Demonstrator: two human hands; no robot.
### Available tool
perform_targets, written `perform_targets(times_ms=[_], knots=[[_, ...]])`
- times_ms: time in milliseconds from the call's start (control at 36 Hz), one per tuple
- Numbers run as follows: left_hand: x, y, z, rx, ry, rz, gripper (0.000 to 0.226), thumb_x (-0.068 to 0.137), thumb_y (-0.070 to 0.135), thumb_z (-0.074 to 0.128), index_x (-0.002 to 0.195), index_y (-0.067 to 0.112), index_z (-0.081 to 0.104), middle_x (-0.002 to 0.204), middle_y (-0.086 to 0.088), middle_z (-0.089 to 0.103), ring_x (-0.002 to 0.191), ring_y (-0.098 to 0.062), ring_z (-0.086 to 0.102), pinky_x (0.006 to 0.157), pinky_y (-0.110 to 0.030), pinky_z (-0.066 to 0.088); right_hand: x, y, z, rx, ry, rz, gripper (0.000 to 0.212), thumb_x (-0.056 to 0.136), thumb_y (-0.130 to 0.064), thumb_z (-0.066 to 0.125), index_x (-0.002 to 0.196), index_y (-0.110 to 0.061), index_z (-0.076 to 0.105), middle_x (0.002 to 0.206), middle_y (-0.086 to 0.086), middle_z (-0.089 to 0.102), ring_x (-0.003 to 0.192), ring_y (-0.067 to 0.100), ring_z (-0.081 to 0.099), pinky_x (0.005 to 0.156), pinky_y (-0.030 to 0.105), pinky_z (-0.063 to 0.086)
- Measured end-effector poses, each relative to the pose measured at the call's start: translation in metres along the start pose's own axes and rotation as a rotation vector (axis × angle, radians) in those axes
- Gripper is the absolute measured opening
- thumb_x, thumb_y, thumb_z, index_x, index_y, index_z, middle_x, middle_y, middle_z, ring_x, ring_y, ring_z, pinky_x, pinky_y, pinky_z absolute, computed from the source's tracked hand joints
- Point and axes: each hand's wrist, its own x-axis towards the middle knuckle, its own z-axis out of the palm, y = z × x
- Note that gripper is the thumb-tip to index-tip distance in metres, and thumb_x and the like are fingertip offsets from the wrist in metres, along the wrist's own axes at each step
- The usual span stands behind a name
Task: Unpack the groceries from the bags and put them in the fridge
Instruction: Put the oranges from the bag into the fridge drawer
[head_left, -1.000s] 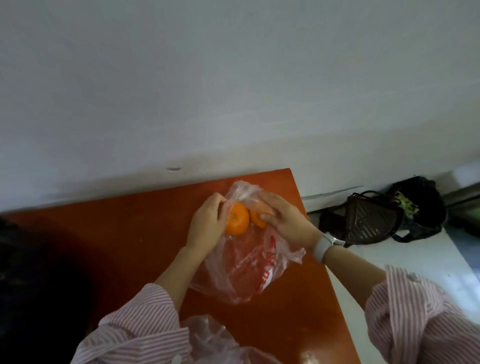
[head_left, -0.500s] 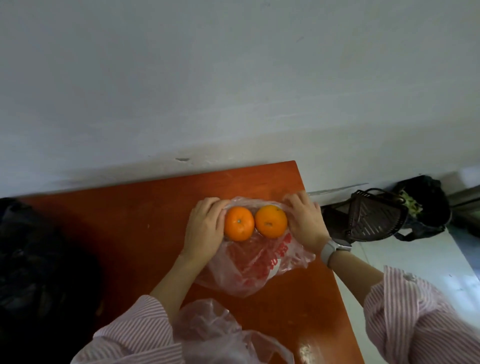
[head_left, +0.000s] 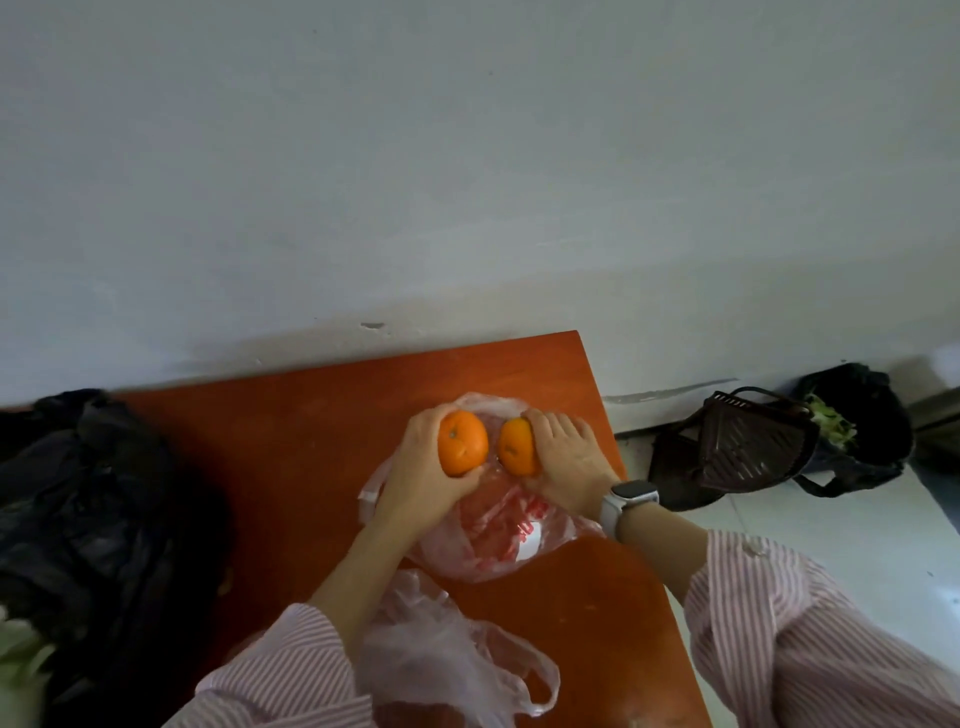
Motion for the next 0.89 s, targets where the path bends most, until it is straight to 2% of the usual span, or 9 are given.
perform_targets(times_ms=[83, 139, 222, 306, 417, 556, 694, 806, 889], knots=[[-0.024, 0.012, -0.018, -0.001, 0.120, -0.029, 0.076, 0.066, 0.019, 0.081, 0.131, 0.021, 0.041, 0.123, 0.006, 0.036, 0.112, -0.005, 0.037, 0.093, -0.019, 0.029, -0.009, -0.006, 0.006, 0.067, 0.082, -0.027, 0.082, 0.079, -0.049, 0.060, 0.140, -0.012, 0.021, 0.152, 0.008, 0.021, 0.144, 0.025, 0.002, 0.116, 0.048, 0.001], [-0.044, 0.022, -0.033, -0.018, 0.179, -0.041, 0.076, 0.065, 0.018, 0.082, 0.129, 0.022, 0.042, 0.123, 0.005, 0.038, 0.112, -0.006, 0.039, 0.094, -0.021, 0.032, -0.021, -0.015, 0.002, 0.215, 0.159, -0.049, 0.081, 0.079, -0.049, 0.062, 0.139, -0.013, 0.022, 0.151, 0.008, 0.023, 0.144, 0.023, 0.002, 0.116, 0.045, -0.002], [-0.074, 0.037, -0.049, -0.051, 0.231, -0.082, 0.074, 0.064, 0.018, 0.083, 0.127, 0.022, 0.043, 0.124, 0.001, 0.039, 0.107, -0.005, 0.040, 0.090, -0.020, 0.034, -0.050, -0.035, -0.017, 0.444, 0.262, -0.076, 0.076, 0.075, -0.039, 0.071, 0.135, -0.017, 0.029, 0.143, 0.005, 0.035, 0.137, 0.020, 0.024, 0.115, 0.040, 0.013], [-0.104, 0.054, -0.056, -0.087, 0.266, -0.125, 0.074, 0.065, 0.017, 0.083, 0.127, 0.023, 0.044, 0.127, -0.002, 0.037, 0.101, -0.005, 0.041, 0.081, -0.013, 0.035, -0.087, -0.051, -0.030, 0.655, 0.333, -0.030, 0.076, 0.071, -0.033, 0.078, 0.131, -0.024, 0.032, 0.129, 0.000, 0.039, 0.116, 0.010, 0.037, 0.098, 0.027, 0.036], [-0.141, 0.073, -0.053, -0.135, 0.240, -0.096, 0.074, 0.066, 0.015, 0.083, 0.128, 0.024, 0.042, 0.127, 0.000, 0.035, 0.099, -0.005, 0.041, 0.071, -0.001, 0.031, -0.143, -0.059, -0.029, 0.772, 0.385, 0.033, 0.075, 0.069, -0.026, 0.080, 0.125, -0.031, 0.031, 0.124, -0.002, 0.028, 0.110, 0.011, 0.036, 0.082, 0.000, 0.032], [-0.192, 0.088, -0.041, -0.168, 0.136, 0.001, 0.080, 0.064, 0.029, 0.083, 0.128, 0.033, 0.035, 0.130, 0.002, 0.037, 0.111, -0.016, 0.045, 0.078, -0.019, 0.040, -0.223, -0.058, -0.005, 0.779, 0.427, 0.130, 0.079, 0.068, -0.035, 0.079, 0.126, -0.038, 0.025, 0.121, -0.009, 0.020, 0.109, 0.013, 0.037, 0.092, 0.025, 0.042], [-0.260, 0.099, -0.016, -0.226, -0.004, 0.068, 0.077, 0.068, 0.026, 0.081, 0.131, 0.029, 0.037, 0.131, 0.003, 0.041, 0.114, -0.014, 0.044, 0.087, -0.028, 0.041, -0.327, -0.066, 0.032, 0.882, 0.490, 0.311, 0.075, 0.071, -0.036, 0.076, 0.127, -0.038, 0.027, 0.119, -0.010, 0.036, 0.103, 0.012, 0.048, 0.087, 0.032, 0.049], [-0.328, 0.102, 0.010, -0.192, -0.170, 0.107, 0.081, 0.068, 0.031, 0.080, 0.135, 0.031, 0.035, 0.135, 0.006, 0.037, 0.124, -0.014, 0.037, 0.102, -0.037, 0.035, -0.423, -0.083, 0.061, 0.917, 0.514, 0.469, 0.067, 0.071, -0.039, 0.075, 0.118, -0.042, 0.028, 0.113, -0.014, 0.040, 0.098, 0.010, 0.050, 0.075, 0.020, 0.047], [-0.372, 0.124, 0.032, -0.140, -0.311, 0.161, 0.079, 0.071, 0.031, 0.078, 0.135, 0.031, 0.033, 0.132, 0.005, 0.037, 0.119, -0.011, 0.038, 0.092, -0.023, 0.033, -0.497, -0.086, 0.074, 0.742, 0.563, 0.598, 0.064, 0.069, -0.047, 0.073, 0.121, -0.037, 0.036, 0.115, -0.009, 0.042, 0.100, 0.012, 0.050, 0.082, 0.024, 0.045]])
